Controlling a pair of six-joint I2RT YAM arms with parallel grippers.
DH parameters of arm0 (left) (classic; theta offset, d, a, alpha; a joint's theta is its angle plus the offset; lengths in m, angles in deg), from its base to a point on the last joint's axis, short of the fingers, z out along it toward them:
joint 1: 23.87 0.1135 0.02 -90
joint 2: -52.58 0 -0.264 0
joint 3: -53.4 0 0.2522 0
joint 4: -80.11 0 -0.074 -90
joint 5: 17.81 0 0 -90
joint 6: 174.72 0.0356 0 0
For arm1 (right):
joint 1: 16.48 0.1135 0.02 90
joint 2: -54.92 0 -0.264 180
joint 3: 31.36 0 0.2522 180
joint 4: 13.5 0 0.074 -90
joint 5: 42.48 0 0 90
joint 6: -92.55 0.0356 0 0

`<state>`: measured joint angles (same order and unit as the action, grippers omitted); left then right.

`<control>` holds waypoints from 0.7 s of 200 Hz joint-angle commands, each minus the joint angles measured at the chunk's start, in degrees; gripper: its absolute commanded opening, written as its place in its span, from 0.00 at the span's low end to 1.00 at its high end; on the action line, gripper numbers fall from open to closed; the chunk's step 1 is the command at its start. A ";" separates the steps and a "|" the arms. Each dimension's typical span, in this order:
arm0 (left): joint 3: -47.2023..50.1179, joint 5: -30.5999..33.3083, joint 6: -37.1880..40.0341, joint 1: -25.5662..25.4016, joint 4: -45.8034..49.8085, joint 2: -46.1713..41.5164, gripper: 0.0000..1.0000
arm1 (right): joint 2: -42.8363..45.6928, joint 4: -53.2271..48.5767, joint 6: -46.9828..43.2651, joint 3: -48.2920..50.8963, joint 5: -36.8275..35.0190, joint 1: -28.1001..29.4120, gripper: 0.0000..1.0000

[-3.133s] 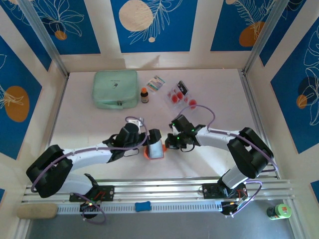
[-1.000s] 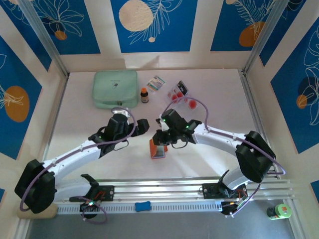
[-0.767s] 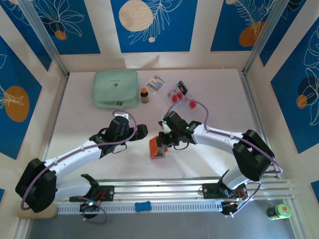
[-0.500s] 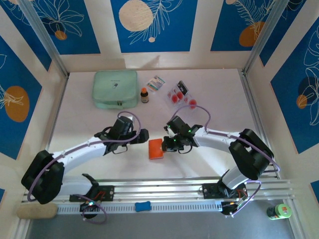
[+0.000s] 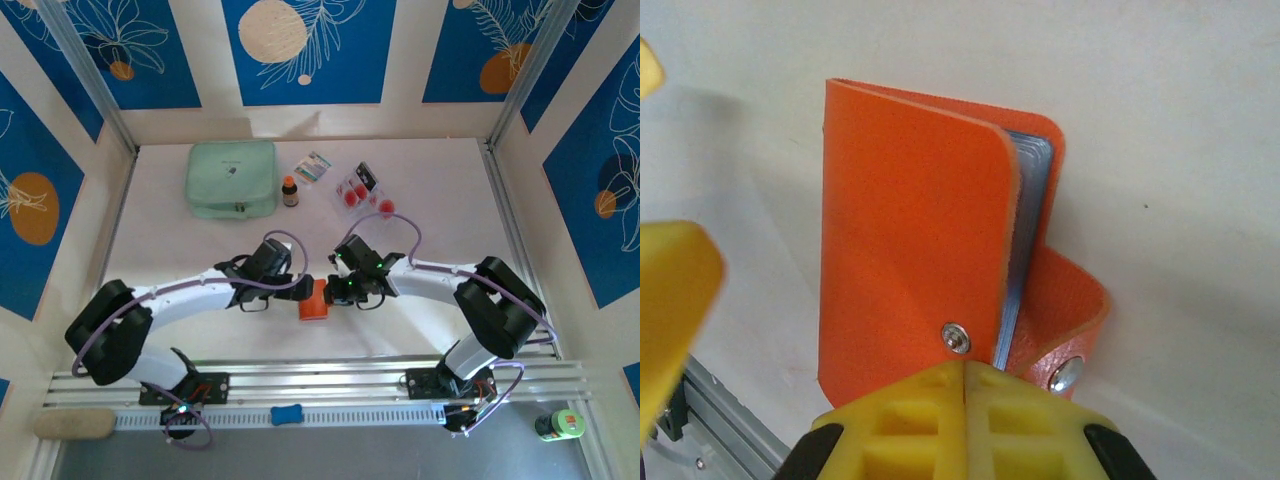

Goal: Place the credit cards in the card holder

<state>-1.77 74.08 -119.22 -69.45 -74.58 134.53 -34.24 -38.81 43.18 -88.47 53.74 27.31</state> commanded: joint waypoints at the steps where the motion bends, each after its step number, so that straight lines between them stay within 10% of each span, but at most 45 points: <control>1: -2.13 2.14 2.05 -1.59 1.28 1.90 1.00 | -0.57 -0.54 0.67 1.19 0.38 -0.28 0.01; 140: -0.78 6.22 4.06 -4.14 2.09 6.68 1.00 | 1.39 -1.80 0.64 0.39 0.86 -0.86 0.01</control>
<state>-3.15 78.54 -117.08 -72.75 -74.47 140.08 -34.22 -38.00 43.48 -87.73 53.95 26.99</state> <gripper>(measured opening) 0.998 0.044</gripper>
